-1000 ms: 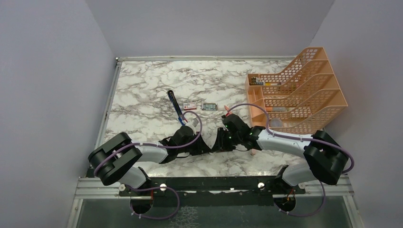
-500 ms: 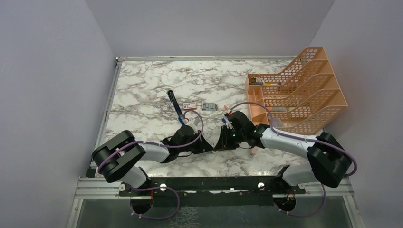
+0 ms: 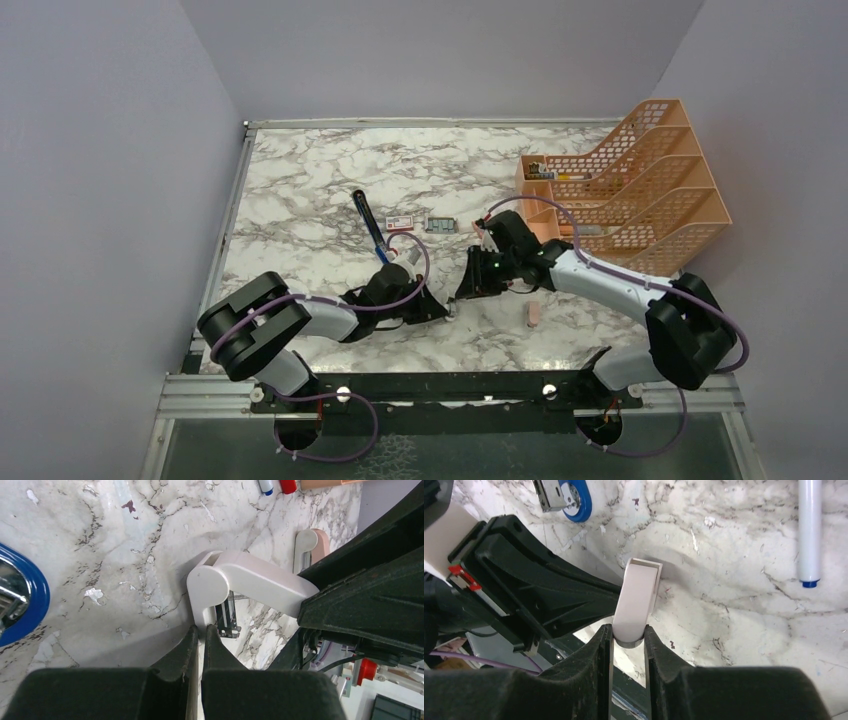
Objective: Load the staples into the stapler
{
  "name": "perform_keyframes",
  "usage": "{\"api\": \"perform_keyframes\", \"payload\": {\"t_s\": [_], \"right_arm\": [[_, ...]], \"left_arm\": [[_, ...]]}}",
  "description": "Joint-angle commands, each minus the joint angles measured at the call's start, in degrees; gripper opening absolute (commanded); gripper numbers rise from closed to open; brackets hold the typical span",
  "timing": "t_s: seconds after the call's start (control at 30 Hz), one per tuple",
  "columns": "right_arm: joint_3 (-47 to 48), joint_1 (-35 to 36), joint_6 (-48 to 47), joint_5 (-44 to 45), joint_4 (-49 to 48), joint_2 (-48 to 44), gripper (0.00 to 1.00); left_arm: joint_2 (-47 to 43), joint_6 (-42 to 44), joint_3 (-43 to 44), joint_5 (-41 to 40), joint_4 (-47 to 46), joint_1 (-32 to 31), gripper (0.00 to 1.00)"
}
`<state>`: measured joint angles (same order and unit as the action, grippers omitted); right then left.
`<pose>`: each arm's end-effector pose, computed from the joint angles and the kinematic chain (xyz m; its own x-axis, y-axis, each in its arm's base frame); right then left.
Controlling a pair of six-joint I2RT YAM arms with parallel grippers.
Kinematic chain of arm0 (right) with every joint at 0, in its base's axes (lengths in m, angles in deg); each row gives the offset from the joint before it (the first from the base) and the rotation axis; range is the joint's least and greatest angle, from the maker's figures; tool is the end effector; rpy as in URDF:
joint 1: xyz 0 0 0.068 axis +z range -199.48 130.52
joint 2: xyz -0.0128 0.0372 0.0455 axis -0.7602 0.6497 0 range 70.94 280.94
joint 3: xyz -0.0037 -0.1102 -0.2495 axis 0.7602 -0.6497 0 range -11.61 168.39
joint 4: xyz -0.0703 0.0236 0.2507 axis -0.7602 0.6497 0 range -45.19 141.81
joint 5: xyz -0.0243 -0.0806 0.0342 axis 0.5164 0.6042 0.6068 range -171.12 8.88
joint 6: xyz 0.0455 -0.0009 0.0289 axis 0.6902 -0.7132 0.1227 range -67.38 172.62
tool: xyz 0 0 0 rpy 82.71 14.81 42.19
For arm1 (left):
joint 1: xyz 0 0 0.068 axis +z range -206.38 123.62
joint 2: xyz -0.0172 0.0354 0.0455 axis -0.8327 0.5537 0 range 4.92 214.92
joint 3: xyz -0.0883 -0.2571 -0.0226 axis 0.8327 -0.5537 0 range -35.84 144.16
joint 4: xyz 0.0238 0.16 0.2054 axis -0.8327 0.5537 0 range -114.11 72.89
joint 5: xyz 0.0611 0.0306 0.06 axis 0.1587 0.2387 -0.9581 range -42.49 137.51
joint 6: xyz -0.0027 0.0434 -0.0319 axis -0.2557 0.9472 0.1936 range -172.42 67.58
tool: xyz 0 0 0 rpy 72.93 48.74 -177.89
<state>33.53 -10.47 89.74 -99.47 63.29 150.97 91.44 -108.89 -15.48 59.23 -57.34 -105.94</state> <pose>0.2057 0.1810 0.1961 -0.9459 -0.0291 -0.3233 -0.2165 0.7986 0.5616 0.1561 -0.1944 0.1179 -0.9082 -0.1926 -0.3717 0.1789 0.6240 -0.7607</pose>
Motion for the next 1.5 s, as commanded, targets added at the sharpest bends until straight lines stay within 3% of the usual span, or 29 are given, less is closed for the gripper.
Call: {"api": "perform_keyframes", "payload": {"t_s": [0.0,0.3,0.53,0.73,0.87,1.17,1.47], "right_arm": [[5.1,-1.4,-3.8,6.9,0.1,2.6,0.23],[10.3,-1.5,-6.3,11.1,-0.2,10.0,0.33],[9.3,-1.6,-6.8,8.9,-0.2,8.9,0.45],[6.6,-1.6,-5.9,8.8,-0.5,4.3,0.62],[4.8,-1.6,-5.2,9.6,-0.1,1.2,0.65],[1.3,-1.4,-4.6,13.7,1.9,-4.2,0.66],[3.2,7.5,2.4,27.0,6.8,-2.9,0.68]], "left_arm": [[1.9,3.9,-0.5,-0.3,7.3,-0.4,0.00],[3.0,4.6,-0.3,-0.4,7.8,-0.4,0.00],[2.2,3.9,0.1,-0.6,8.4,-0.4,0.00],[1.0,3.3,1.4,-1.0,10.1,-0.4,0.16],[-1.5,3.3,2.8,-3.1,14.4,-0.4,0.23],[-13.9,8.4,10.3,-16.6,33.6,-0.4,0.40],[-24.5,19.1,27.2,-43.7,52.1,-0.3,0.66]]}}
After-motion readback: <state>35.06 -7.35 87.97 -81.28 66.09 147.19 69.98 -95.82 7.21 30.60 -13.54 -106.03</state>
